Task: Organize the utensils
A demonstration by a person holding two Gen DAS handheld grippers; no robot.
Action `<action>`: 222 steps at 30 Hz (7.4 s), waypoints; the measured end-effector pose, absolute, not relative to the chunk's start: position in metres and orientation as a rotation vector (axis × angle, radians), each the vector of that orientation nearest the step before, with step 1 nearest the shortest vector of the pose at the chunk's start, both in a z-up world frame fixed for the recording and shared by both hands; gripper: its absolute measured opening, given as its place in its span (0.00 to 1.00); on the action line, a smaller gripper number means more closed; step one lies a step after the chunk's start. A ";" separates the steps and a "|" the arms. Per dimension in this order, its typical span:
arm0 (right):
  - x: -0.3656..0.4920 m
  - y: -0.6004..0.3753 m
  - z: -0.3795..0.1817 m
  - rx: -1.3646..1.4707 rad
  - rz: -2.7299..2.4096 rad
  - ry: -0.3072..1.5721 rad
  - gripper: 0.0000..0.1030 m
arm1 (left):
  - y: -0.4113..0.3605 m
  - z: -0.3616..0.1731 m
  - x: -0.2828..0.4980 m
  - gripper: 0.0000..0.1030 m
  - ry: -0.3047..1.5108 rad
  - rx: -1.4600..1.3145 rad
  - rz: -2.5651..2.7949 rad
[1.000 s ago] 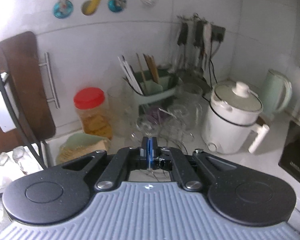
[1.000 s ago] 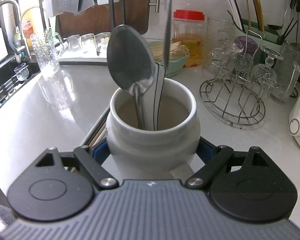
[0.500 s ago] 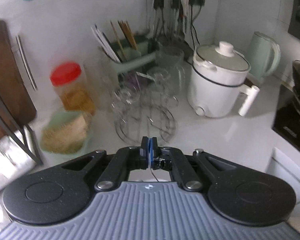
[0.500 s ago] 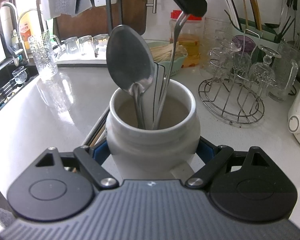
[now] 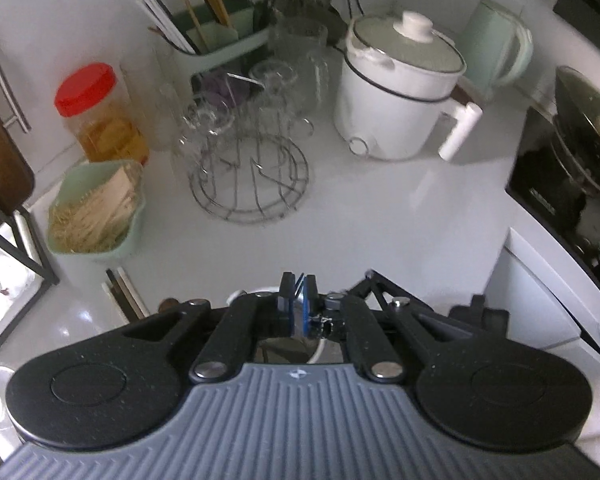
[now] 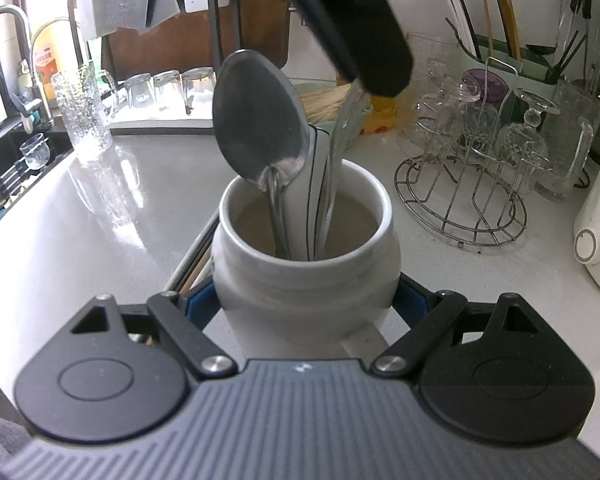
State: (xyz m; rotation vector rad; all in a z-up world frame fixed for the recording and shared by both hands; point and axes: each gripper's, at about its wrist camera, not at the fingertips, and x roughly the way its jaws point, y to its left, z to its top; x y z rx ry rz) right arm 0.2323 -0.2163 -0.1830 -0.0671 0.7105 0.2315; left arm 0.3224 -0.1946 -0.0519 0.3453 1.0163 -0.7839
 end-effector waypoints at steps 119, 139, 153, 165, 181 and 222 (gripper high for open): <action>0.240 -0.202 -0.177 0.041 -0.054 0.831 0.88 | -0.028 -0.213 0.332 0.06 1.062 0.133 -0.408; 0.232 -0.196 -0.176 0.045 -0.068 0.834 0.88 | 0.019 -0.210 0.319 0.22 1.163 0.011 -0.405; 0.226 -0.195 -0.177 0.038 -0.062 0.818 0.89 | -0.017 -0.205 0.380 0.23 1.067 0.076 -0.371; 0.224 -0.197 -0.177 0.044 -0.049 0.813 0.88 | -0.039 -0.211 0.393 0.23 1.068 0.148 -0.370; 0.224 -0.202 -0.177 0.040 -0.018 0.818 0.88 | -0.063 -0.214 0.403 0.22 1.126 0.193 -0.306; 0.239 -0.200 -0.177 0.027 0.032 0.839 0.89 | -0.062 -0.065 0.301 0.07 0.824 0.027 -0.481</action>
